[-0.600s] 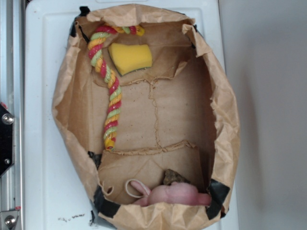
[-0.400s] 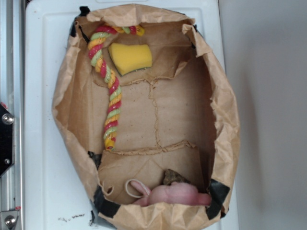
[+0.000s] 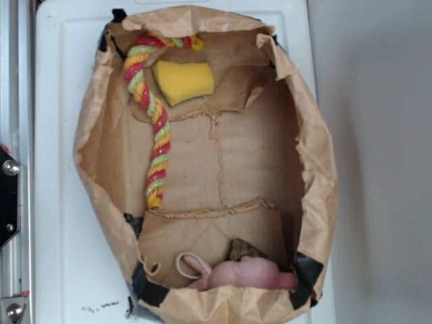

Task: Grab the multicolored rope.

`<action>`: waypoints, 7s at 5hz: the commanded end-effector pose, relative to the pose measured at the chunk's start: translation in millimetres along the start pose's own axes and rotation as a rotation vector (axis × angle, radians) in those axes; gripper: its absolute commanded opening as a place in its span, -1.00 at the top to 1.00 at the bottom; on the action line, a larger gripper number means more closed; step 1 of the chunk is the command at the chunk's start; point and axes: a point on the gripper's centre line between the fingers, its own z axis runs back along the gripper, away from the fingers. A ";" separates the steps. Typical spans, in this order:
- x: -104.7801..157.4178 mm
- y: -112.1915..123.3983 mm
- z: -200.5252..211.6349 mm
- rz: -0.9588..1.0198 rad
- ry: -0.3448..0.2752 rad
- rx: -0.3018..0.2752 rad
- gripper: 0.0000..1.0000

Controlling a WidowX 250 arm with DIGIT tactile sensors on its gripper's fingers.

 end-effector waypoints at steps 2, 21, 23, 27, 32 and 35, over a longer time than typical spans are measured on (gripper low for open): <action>90.9 36.3 -52.9 0.239 -0.022 -0.081 -1.00; 70.5 110.8 -173.8 1.185 -0.102 0.180 -1.00; 65.6 113.2 -177.1 1.186 -0.003 0.340 -1.00; 58.8 88.1 -157.9 1.250 0.180 0.317 -1.00; 74.7 88.9 -166.8 1.374 0.167 0.192 -1.00; 93.8 90.7 -200.8 1.350 0.098 0.065 -1.00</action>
